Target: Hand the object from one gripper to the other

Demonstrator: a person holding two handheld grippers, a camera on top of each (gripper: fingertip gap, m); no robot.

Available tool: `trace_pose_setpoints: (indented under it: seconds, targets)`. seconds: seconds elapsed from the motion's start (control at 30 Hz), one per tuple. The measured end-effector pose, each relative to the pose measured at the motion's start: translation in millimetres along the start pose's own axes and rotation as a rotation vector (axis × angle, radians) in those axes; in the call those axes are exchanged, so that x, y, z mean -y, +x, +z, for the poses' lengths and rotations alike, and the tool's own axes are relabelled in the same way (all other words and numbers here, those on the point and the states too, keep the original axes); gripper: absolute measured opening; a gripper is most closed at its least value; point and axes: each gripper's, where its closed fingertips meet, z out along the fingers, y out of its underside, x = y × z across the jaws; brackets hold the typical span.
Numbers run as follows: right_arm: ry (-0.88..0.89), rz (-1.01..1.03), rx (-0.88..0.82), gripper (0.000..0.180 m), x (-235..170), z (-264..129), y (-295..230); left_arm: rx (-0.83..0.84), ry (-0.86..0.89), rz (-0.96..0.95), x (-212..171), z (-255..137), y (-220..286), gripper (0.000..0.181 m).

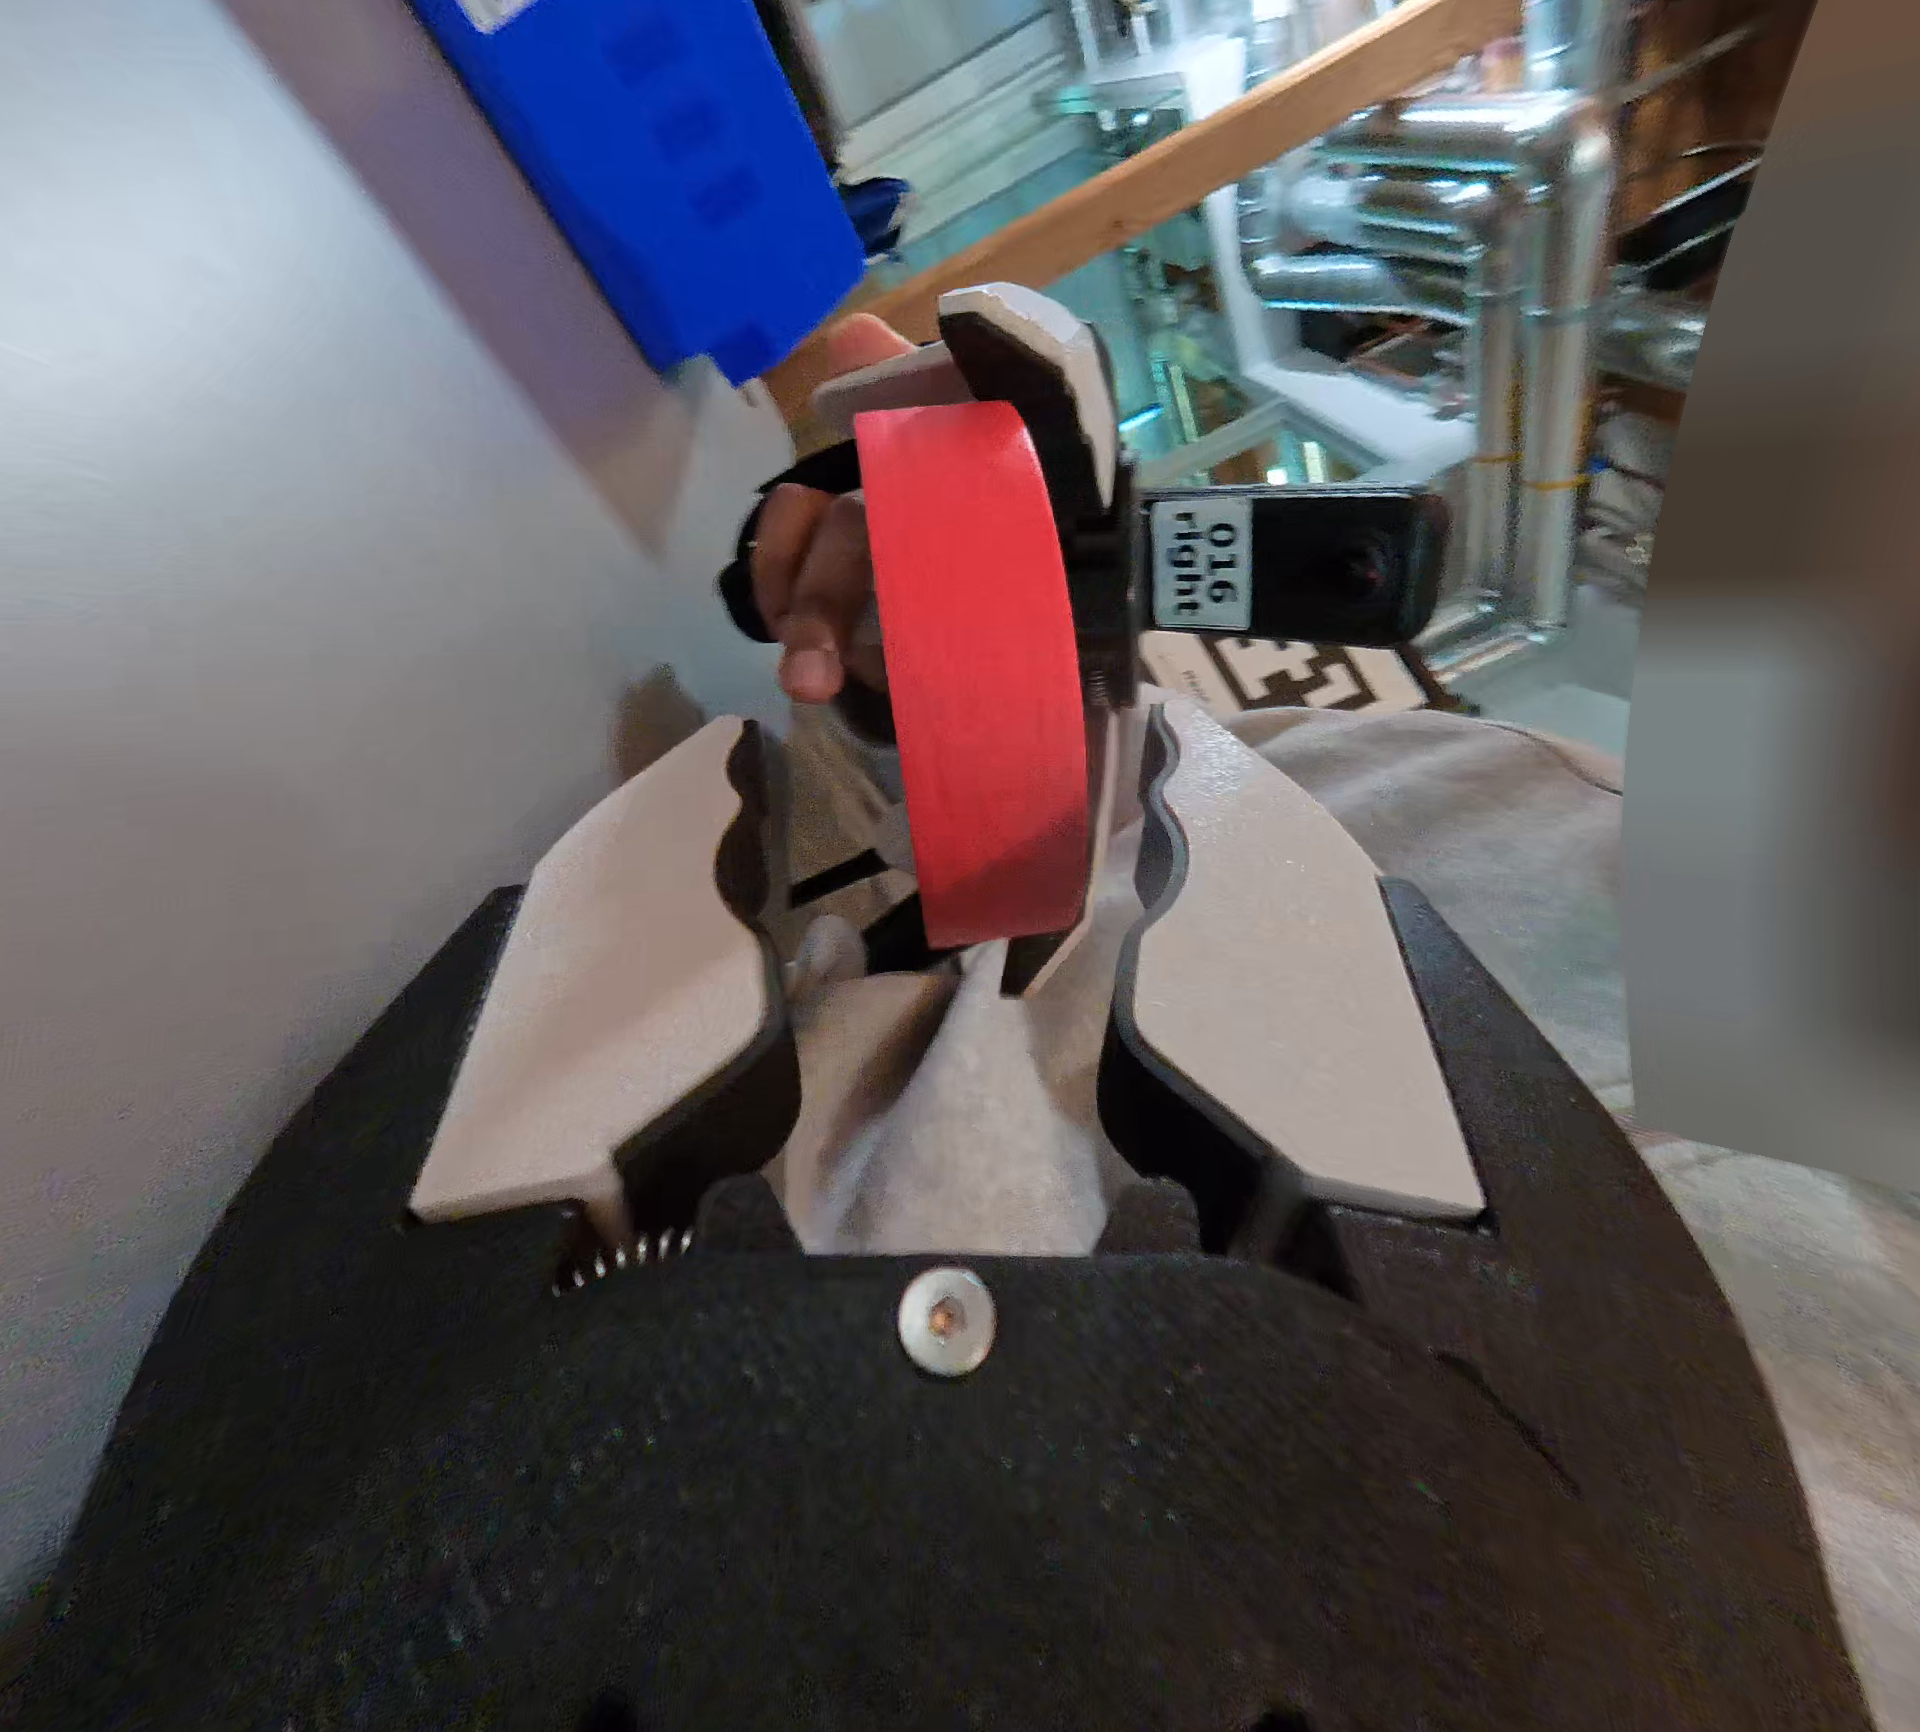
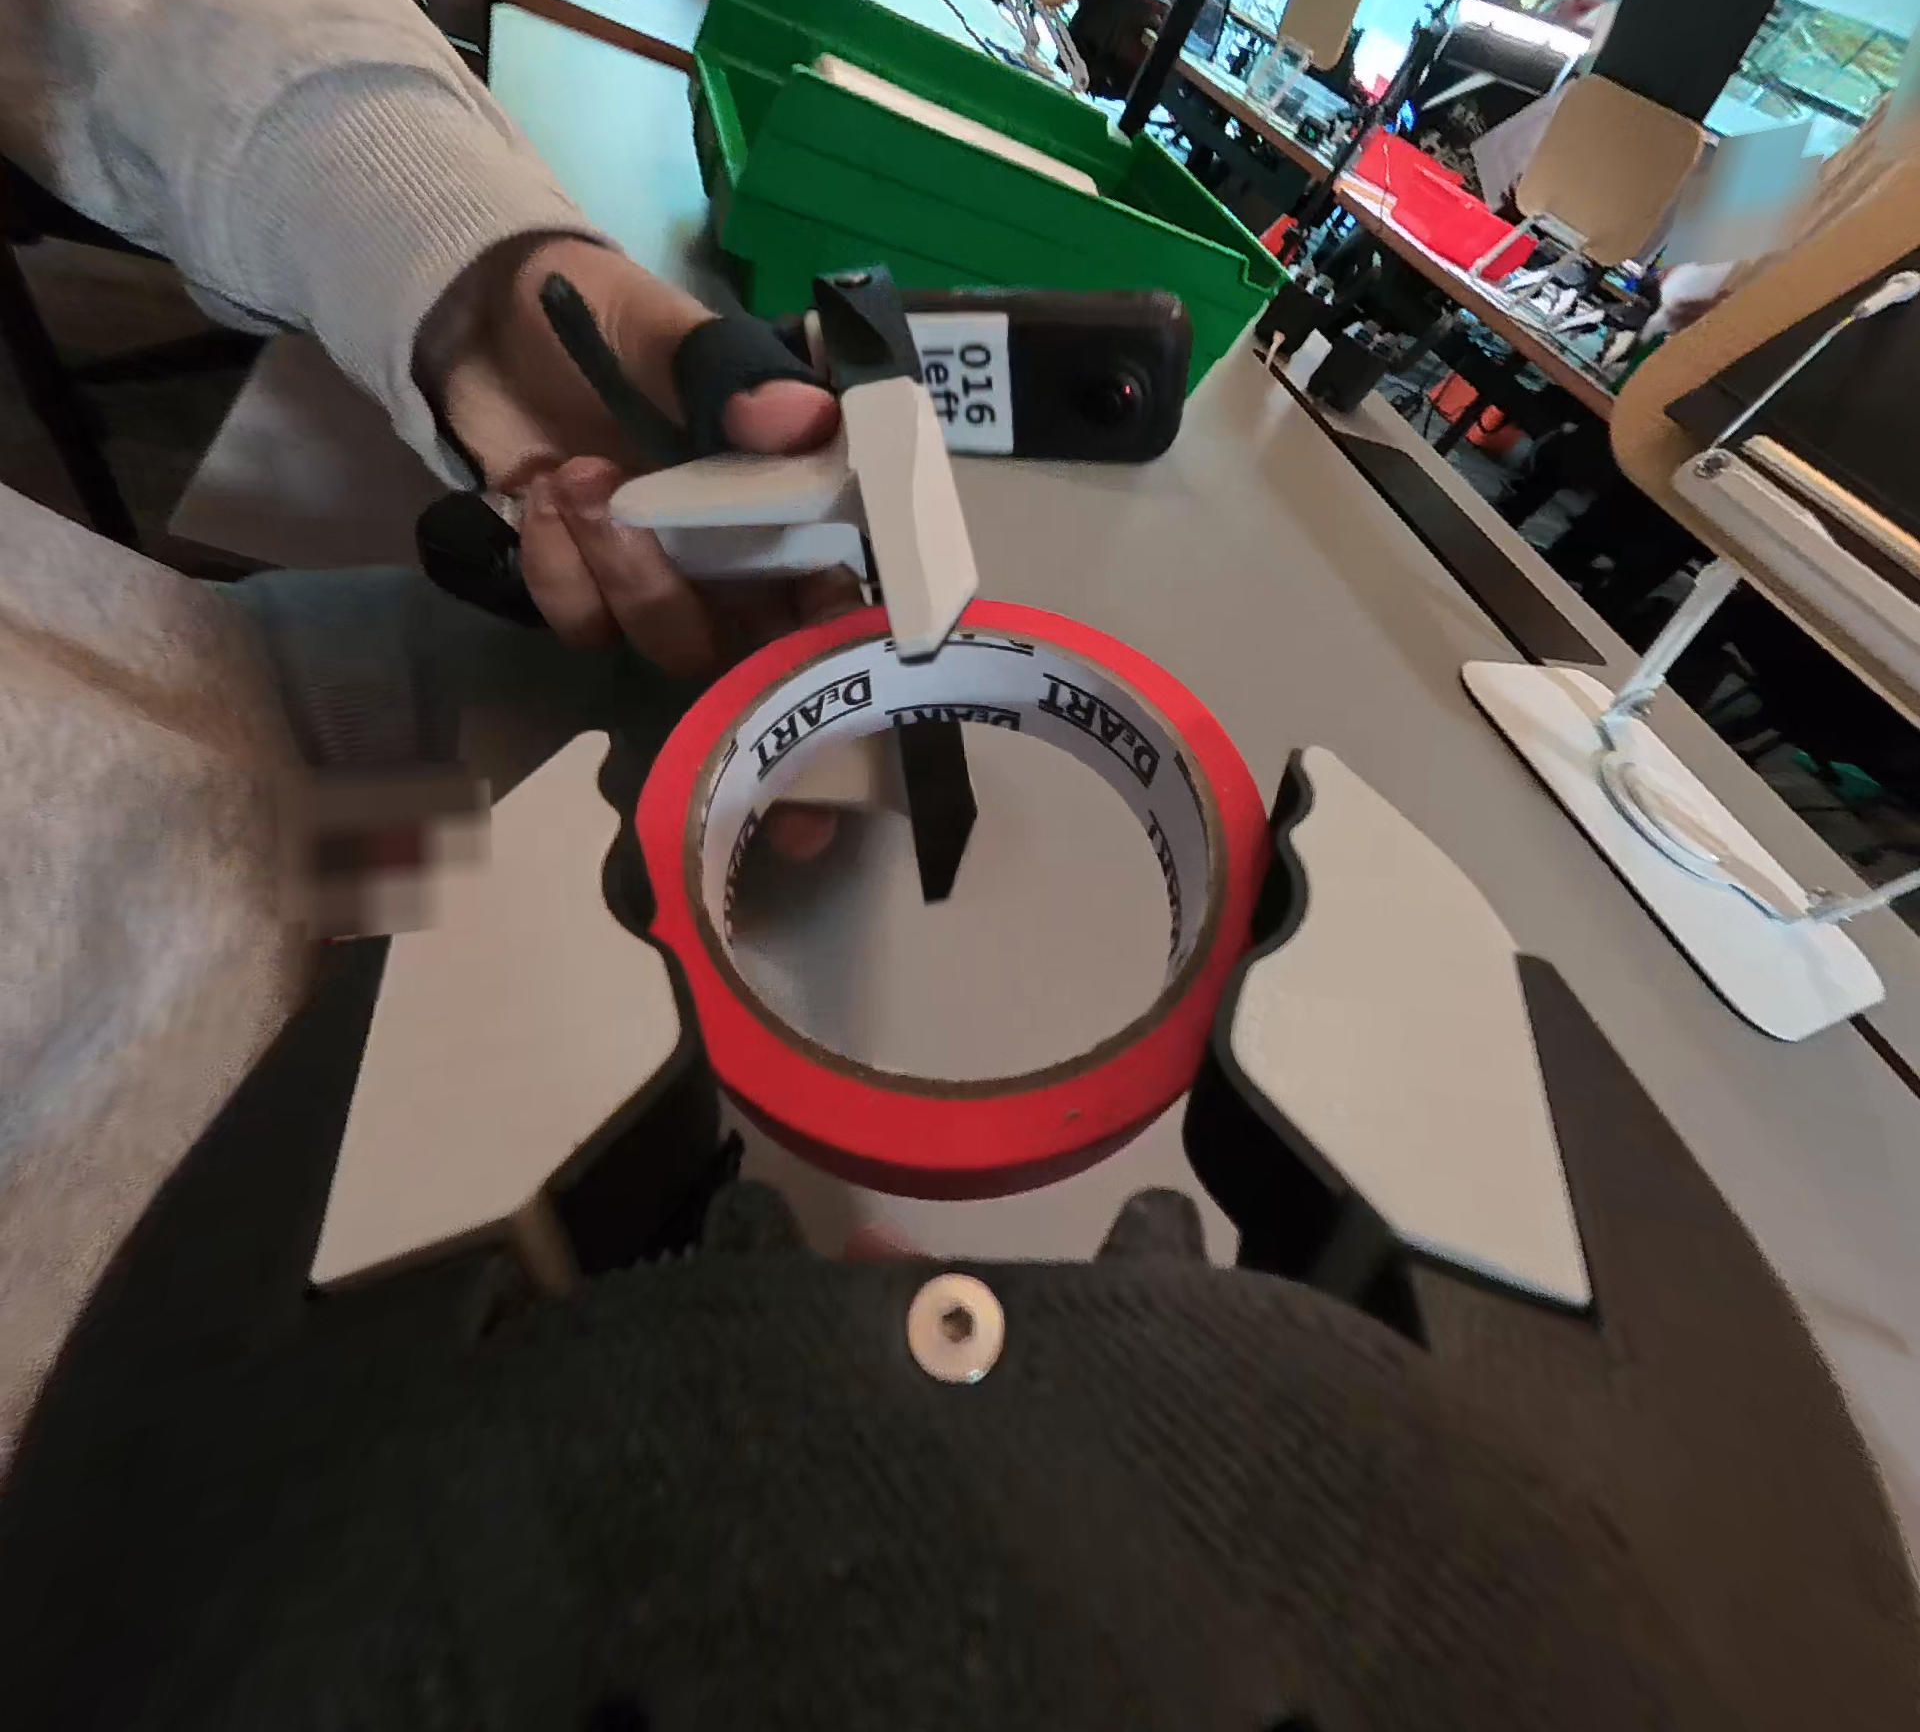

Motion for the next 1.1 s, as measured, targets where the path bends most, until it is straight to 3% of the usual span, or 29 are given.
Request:
trace_pose_setpoints:
  seconds: [0.17,0.43,0.77,0.97,1.1]
  targets:
    - [-0.070,-0.057,-0.034,0.115,-8,2,2,0.165,-0.020,0.116,3,-7,-17,0.055]
    - [-0.098,-0.069,-0.045,0.116,-14,3,4,0.142,-0.019,0.096,5,-11,-15,0.031]
    - [-0.056,-0.043,-0.065,0.118,-12,6,9,0.129,0.028,0.072,12,-15,-13,0.029]
    - [0.012,0.235,-0.072,0.128,-15,-1,28,0.151,0.166,0.149,39,-32,-7,0.028]
    - [0.184,0.569,-0.043,0.109,-6,-15,49,0.181,0.250,0.266,55,-44,1,0.028]
